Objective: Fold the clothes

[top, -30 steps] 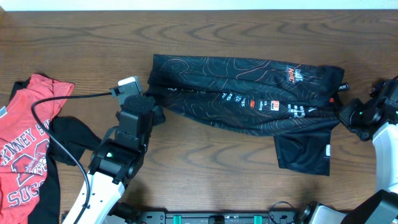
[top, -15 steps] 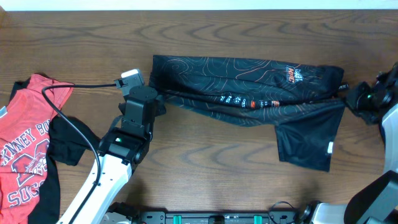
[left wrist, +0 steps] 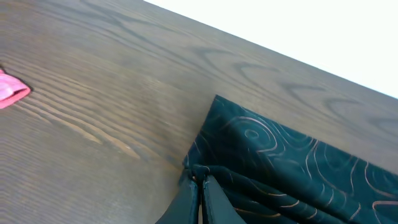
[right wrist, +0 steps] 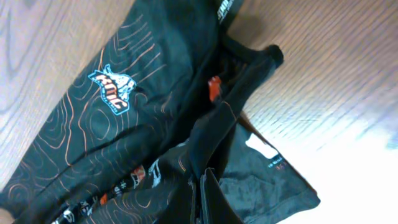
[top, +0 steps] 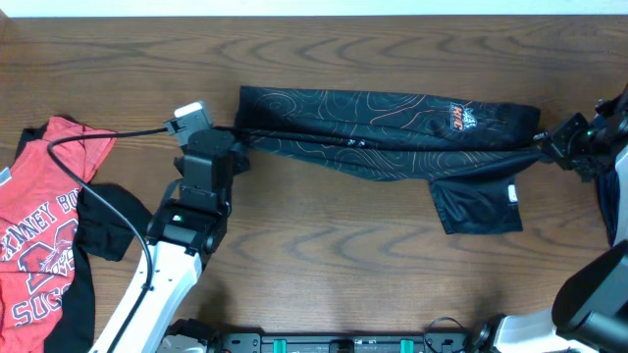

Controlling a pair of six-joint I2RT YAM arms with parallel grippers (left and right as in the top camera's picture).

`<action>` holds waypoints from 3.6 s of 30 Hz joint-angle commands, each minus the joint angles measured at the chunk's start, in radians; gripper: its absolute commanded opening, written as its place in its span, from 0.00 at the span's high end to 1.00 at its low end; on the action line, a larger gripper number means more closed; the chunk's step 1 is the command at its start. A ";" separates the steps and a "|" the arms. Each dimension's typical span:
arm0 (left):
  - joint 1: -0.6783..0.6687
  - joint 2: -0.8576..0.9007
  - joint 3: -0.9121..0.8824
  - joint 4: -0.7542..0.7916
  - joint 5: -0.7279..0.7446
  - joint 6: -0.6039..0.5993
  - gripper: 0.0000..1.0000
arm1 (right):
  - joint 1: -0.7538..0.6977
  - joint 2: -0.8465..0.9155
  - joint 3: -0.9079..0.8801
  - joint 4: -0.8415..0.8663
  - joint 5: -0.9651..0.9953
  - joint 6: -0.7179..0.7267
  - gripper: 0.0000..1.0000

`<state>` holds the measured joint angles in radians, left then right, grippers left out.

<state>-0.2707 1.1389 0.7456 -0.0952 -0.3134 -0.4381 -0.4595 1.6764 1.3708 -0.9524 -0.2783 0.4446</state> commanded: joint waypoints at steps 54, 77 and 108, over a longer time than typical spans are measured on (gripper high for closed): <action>0.027 0.084 0.137 0.109 0.069 0.165 0.95 | 0.035 0.062 0.238 0.037 0.080 -0.006 0.99; 0.043 0.288 0.137 0.261 0.068 0.172 0.94 | 0.043 0.076 0.244 0.064 0.123 -0.055 0.99; 0.078 0.483 0.148 0.423 0.065 0.209 0.94 | 0.246 0.275 0.248 0.288 0.385 -0.256 0.99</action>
<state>-0.1993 1.5970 0.8593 0.3180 -0.2386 -0.2581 -0.2005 1.9259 1.5959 -0.6666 0.0803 0.1810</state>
